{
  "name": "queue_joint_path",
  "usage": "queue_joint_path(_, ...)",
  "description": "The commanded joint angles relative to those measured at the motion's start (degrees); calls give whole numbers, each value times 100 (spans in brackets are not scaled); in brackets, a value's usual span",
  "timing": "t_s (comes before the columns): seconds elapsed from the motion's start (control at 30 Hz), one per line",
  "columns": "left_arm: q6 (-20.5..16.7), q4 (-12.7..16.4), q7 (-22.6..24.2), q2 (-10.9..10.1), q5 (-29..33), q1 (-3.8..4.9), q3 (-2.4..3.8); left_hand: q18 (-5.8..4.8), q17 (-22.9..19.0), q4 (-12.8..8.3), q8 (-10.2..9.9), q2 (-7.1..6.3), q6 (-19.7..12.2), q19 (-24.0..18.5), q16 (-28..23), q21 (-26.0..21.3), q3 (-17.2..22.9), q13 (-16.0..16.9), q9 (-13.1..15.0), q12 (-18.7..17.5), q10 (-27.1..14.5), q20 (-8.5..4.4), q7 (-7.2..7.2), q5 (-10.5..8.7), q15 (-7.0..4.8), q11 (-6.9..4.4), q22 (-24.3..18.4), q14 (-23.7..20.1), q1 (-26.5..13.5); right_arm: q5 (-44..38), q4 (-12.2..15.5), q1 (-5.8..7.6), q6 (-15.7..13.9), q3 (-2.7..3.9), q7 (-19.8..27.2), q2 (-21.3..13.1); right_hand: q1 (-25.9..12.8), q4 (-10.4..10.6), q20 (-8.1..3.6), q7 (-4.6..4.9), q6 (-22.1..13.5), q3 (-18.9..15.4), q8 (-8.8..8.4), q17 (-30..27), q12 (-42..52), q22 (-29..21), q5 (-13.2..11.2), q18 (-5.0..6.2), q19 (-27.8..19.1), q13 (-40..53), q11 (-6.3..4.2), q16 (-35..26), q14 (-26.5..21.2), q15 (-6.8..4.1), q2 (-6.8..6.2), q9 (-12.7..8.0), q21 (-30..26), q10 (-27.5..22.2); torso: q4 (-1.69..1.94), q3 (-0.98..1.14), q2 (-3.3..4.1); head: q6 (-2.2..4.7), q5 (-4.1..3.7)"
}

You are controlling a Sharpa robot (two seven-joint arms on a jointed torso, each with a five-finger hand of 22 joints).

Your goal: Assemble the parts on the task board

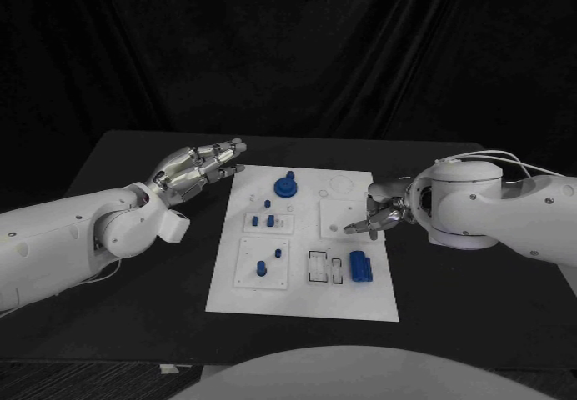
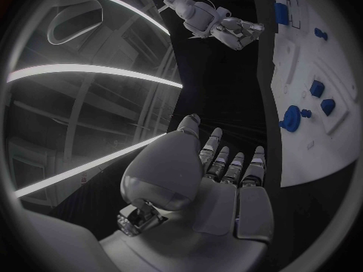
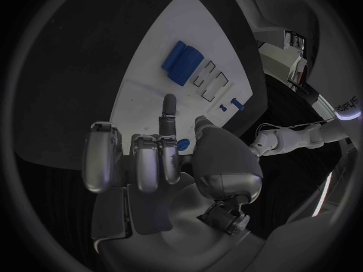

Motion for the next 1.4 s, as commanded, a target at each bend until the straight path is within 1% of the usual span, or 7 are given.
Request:
queue_joint_path(0.03, 71, 7, 65, 13, 41, -9, 6, -68, -3, 27, 33, 39, 30, -2, -6, -20, 9, 6, 7, 16, -6, 17, 0, 7, -8, 46, 11, 23, -13, 5, 28, -54, 272, 0, -345, -1, -32, -3, -35, 8, 42, -18, -37, 1506, 14, 1186, -44, -58, 250, 1506, -38, 15, 595, -30, -17, 13, 22, 615, -2, 2, 0, -1, 6)
queue_joint_path(0.23, 93, -1, 37, 15, 41, -11, 6, -62, -2, 28, 34, 41, 27, 0, -3, -18, 11, 5, 6, 15, -7, 20, 0, 7, 9, 45, 5, 26, -11, 5, 51, -165, 127, 0, -299, 18, 410, -45, -34, 31, -19, 137, -194, 1506, 14, 1181, 28, -56, 221, 1506, -21, 15, 595, -25, -163, 46, 58, 615, -1, 0, 1, -1, 23)
queue_joint_path(0.4, 116, -9, 15, 26, 41, -15, 6, -62, -2, 28, 34, 41, 27, 0, -3, -18, 11, 5, 6, 15, -7, 20, 0, 7, 9, 45, 5, 26, -11, 5, 26, -267, 26, 0, -270, 73, 546, -56, -32, 37, -32, 166, -237, 1506, 14, 1177, 2, -53, 209, 1506, -16, 15, 595, -24, -234, 62, 58, 615, -1, -2, 0, -1, 17)
queue_joint_path(0.77, 143, -12, -12, 40, 41, -19, 6, -59, -2, 27, 32, 42, 15, 4, -2, -16, 13, 4, 5, 10, -10, 22, 1, 6, 21, 45, 8, 27, -9, 6, -62, -440, -71, 0, -256, 180, 693, -69, -29, 41, -42, 208, -275, 1506, 14, 1176, -38, -53, 198, 1506, -12, 15, 595, -22, -274, 89, 68, 615, -4, 2, 0, -1, 12)
queue_joint_path(0.87, 147, -10, -15, 41, 41, -20, 6, -59, -2, 27, 32, 42, 15, 4, -2, -16, 13, 4, 5, 10, -10, 22, 1, 6, 21, 45, 8, 27, -9, 6, -97, -479, -45, 0, -280, 216, 717, -72, -28, 43, -47, 213, -282, 1506, 14, 1172, -37, -50, 192, 1506, -12, 15, 595, -21, -282, 94, 57, 615, -3, -3, 0, -1, 14)
queue_joint_path(1.13, 159, -9, -22, 39, 41, -22, 6, -57, -1, 24, 33, 42, 14, 8, 1, -15, 15, 4, 4, 10, -10, 24, 1, 7, 31, 45, 11, 30, -5, 6, -189, -575, 64, 0, -379, 292, 732, -67, -27, 47, -62, 213, -296, 1506, 14, 1164, -38, -44, 181, 1506, -10, 15, 595, -20, -296, 98, 34, 615, -2, -1, 0, -1, 17)
queue_joint_path(1.4, 177, -12, -35, 47, 41, -24, 6, -56, -1, 23, 33, 43, 14, 7, 1, -15, 16, 4, 4, 11, -10, 24, 2, 8, 33, 46, 9, 30, -4, 6, -224, -636, -64, 0, -338, 379, 859, -95, -21, 54, -93, 244, -334, 1506, 14, 1157, -9, -39, 164, 1506, -6, 15, 595, -14, -319, 123, 17, 615, -1, -1, -3, -1, 10)
